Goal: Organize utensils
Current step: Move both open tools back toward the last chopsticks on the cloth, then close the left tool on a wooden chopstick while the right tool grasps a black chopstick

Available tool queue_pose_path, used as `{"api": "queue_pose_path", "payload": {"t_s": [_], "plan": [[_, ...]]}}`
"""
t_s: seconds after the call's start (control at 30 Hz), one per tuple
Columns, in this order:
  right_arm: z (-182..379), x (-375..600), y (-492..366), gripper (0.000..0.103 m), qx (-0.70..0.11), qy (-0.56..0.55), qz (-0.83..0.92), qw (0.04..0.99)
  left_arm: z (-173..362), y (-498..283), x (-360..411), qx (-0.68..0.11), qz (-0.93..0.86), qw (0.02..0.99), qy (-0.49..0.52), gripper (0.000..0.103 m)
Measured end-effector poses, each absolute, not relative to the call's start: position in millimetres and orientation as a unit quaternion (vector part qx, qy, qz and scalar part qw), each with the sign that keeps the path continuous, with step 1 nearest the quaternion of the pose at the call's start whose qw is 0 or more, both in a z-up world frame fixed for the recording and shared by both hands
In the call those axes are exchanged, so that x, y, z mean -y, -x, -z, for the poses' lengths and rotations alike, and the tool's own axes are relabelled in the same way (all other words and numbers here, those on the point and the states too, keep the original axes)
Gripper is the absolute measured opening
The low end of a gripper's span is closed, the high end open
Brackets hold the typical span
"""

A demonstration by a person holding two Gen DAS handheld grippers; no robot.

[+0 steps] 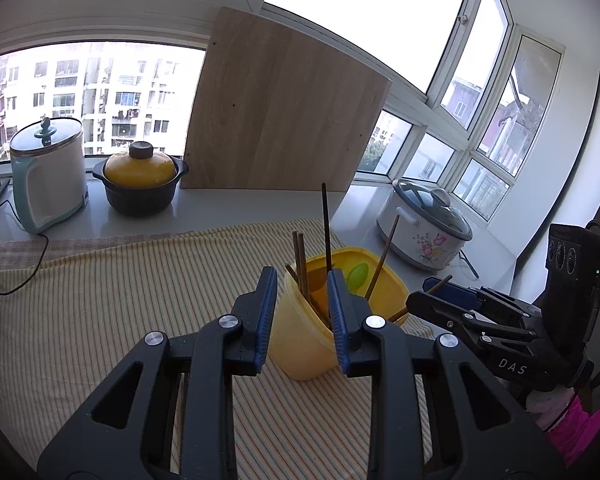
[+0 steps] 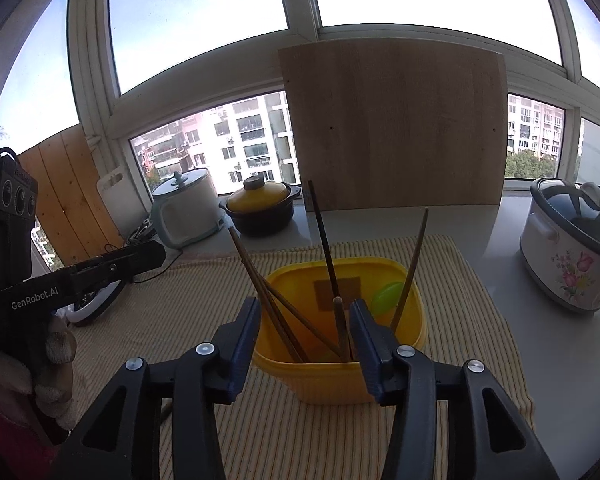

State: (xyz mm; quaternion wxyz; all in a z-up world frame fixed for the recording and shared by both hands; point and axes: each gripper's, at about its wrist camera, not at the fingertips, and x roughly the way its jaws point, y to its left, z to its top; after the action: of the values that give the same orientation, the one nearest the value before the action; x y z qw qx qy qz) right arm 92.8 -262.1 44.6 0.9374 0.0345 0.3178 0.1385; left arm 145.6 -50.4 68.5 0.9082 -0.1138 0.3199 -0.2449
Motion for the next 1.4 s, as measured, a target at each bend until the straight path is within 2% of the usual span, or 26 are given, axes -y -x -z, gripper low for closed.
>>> {"api": "queue_pose_path", "payload": {"t_s": [0.17, 0.43, 0.53, 0.67, 0.77, 1.4], "plan": [[-42.2, 241.9, -85.3, 0.062, -0.322, -0.012, -0.143, 0.936, -57.7, -139.5, 31.1, -0.327, 0.224, 0.912, 0.109, 0.025], [-36.7, 215.4, -76.3, 0.087, -0.322, 0.011, -0.157, 0.933, -29.7, -134.8, -6.4, -0.351, 0.186, 0.911, 0.112, 0.025], [-33.0, 207.5, -73.6, 0.091, -0.326, 0.017, -0.160, 0.932, -19.5, -131.0, -17.3, -0.365, 0.177, 0.908, 0.110, 0.025], [-28.3, 203.9, -69.2, 0.096, -0.329, 0.018, -0.161, 0.930, -6.0, -125.3, -29.6, -0.383, 0.168, 0.902, 0.106, 0.037], [-23.4, 203.6, -67.7, 0.101, -0.333, 0.009, -0.165, 0.928, 4.4, -120.5, -35.6, -0.395, 0.162, 0.899, 0.100, 0.037], [27.4, 218.1, -53.8, 0.101, -0.391, -0.047, -0.163, 0.904, 89.7, -128.2, -1.1, -0.518, 0.171, 0.838, -0.015, 0.037]]}}
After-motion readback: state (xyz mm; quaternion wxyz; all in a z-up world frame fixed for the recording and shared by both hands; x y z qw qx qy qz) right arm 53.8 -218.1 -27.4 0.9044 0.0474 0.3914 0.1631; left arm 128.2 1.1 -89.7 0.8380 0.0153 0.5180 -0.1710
